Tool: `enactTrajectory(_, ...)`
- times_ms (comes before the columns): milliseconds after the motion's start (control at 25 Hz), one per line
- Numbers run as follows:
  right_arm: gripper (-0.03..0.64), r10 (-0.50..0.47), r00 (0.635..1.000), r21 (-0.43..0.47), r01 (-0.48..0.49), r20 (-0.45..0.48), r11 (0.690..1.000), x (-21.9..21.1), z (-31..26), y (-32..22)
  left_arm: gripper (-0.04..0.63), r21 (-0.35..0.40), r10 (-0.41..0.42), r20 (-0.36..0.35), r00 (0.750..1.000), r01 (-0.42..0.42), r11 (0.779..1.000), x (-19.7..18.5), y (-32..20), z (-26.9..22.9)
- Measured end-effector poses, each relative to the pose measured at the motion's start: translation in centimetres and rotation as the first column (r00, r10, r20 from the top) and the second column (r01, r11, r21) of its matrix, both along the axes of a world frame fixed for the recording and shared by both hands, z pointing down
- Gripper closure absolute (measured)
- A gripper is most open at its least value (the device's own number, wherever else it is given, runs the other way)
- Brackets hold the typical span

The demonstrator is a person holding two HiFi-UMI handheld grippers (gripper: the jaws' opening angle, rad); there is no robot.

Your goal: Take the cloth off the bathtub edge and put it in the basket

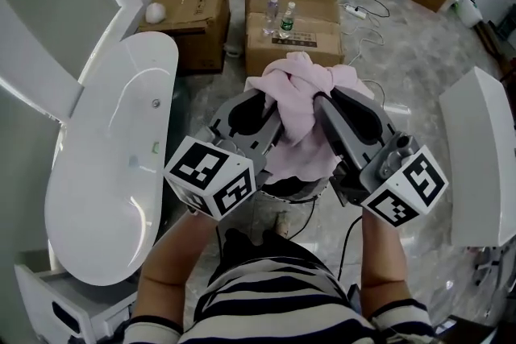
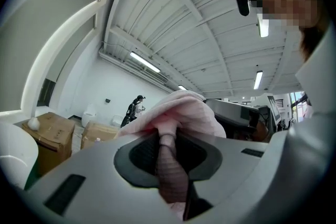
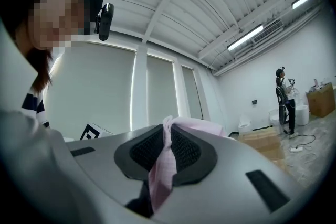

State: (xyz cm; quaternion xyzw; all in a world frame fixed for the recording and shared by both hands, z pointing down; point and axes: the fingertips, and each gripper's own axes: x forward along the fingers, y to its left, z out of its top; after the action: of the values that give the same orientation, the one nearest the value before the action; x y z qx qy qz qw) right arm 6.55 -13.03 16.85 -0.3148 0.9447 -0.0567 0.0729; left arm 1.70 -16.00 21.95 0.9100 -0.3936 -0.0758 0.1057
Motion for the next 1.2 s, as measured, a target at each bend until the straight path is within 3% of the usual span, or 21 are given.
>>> enactTrajectory(440,0.552,0.112,0.992,-0.181,-0.119,-0.052,0.976,7.5,9.3,-2.4,0.508,-0.183,0.105,0.053,0.993,-0.094,0.979,7.5,-1.7,9.6)
enactTrajectory(760,0.552,0.118,0.989,-0.308,-0.142,-0.093,0.941,8.9,17.7,-2.6,0.508,-0.32,0.14,0.137,0.981,-0.09,0.943,8.9,-1.2,18.2)
enactTrajectory(960,0.554,0.109,0.985,-0.399,-0.153,-0.131,0.904,9.1,24.0,-2.7,0.507,-0.411,0.167,0.226,0.96,-0.061,0.91,8.9,-0.8,24.5)
enactTrajectory(1200,0.554,0.09,0.975,-0.49,-0.18,-0.201,0.853,8.9,31.2,-3.0,0.508,-0.51,0.225,0.331,0.916,-0.027,0.86,8.5,0.1,31.5)
